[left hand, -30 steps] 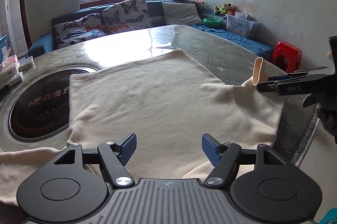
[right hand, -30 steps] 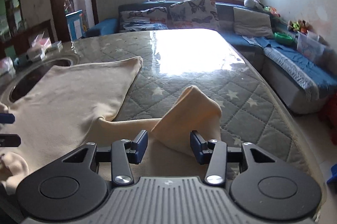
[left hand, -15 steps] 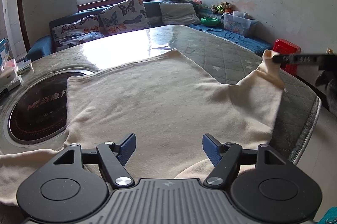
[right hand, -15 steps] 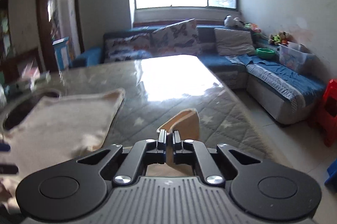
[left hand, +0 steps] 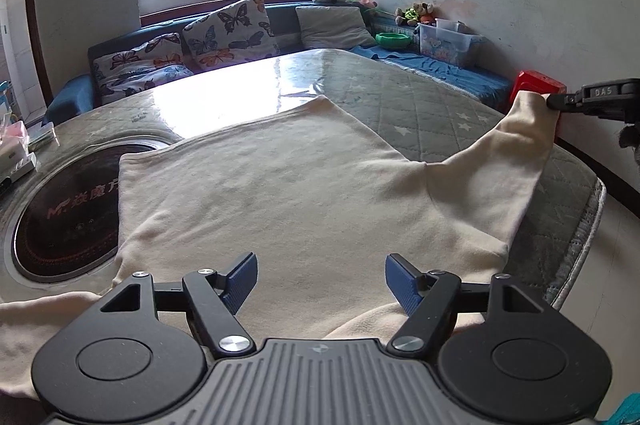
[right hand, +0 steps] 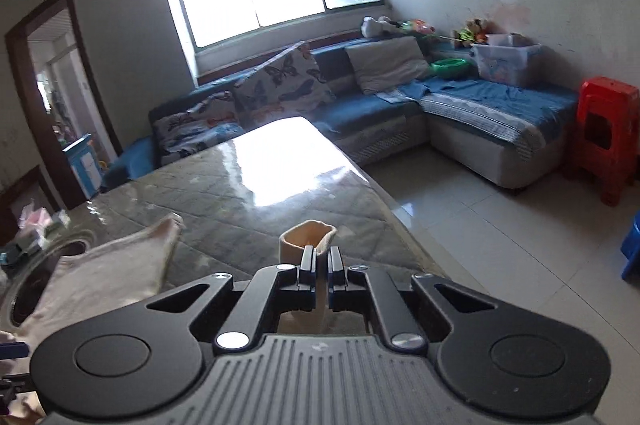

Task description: Fold clothes

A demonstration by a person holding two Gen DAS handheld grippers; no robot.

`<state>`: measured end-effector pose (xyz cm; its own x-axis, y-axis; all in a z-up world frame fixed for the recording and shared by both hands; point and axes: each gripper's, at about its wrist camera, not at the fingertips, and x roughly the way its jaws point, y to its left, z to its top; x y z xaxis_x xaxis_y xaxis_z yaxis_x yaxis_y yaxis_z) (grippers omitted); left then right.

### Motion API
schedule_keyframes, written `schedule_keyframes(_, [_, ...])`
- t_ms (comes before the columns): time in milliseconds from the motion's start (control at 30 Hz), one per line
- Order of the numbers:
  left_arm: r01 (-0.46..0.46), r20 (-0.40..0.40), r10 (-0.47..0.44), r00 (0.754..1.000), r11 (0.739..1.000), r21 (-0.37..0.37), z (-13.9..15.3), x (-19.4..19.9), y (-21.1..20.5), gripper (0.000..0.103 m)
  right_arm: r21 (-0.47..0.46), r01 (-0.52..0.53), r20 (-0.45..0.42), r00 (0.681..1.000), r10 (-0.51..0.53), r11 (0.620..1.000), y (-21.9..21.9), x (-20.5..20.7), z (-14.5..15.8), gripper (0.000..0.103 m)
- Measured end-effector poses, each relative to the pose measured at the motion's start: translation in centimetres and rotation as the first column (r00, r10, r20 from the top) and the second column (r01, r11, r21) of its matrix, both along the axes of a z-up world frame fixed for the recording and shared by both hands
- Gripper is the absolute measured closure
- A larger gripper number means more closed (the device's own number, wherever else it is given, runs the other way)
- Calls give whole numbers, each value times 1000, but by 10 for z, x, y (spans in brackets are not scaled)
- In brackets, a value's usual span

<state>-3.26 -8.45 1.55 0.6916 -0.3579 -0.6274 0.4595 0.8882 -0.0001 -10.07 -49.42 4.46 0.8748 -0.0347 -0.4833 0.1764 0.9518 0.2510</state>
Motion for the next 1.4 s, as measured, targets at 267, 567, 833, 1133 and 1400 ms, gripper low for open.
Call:
schedule_keyframes(267, [-30,25,30,999,999,-18,6,-6,17,29,79,-236,96,969,229,968,44,-1,52,99])
schedule_keyframes(567, [-91,38,93,995,994,-56,7,-17,48,29,82,-549,106,835,541,832,136,26,88,99])
schedule_keyframes(833, [-145,30,147,989,987,-70,3,-21,72,29,110,-703,29,709,705,702,219,48,69,93])
schedule_keyframes(1133, [-157,32,160,987,985,-69,1,-19,77,31,36,-659,-77,748,659,751,202,46,50,85])
schedule_keyframes(1400, [-88,49,90,995,995,-47,-2,-18,59,61,-105,-605,-259,783,566,789,171,40,-10,84])
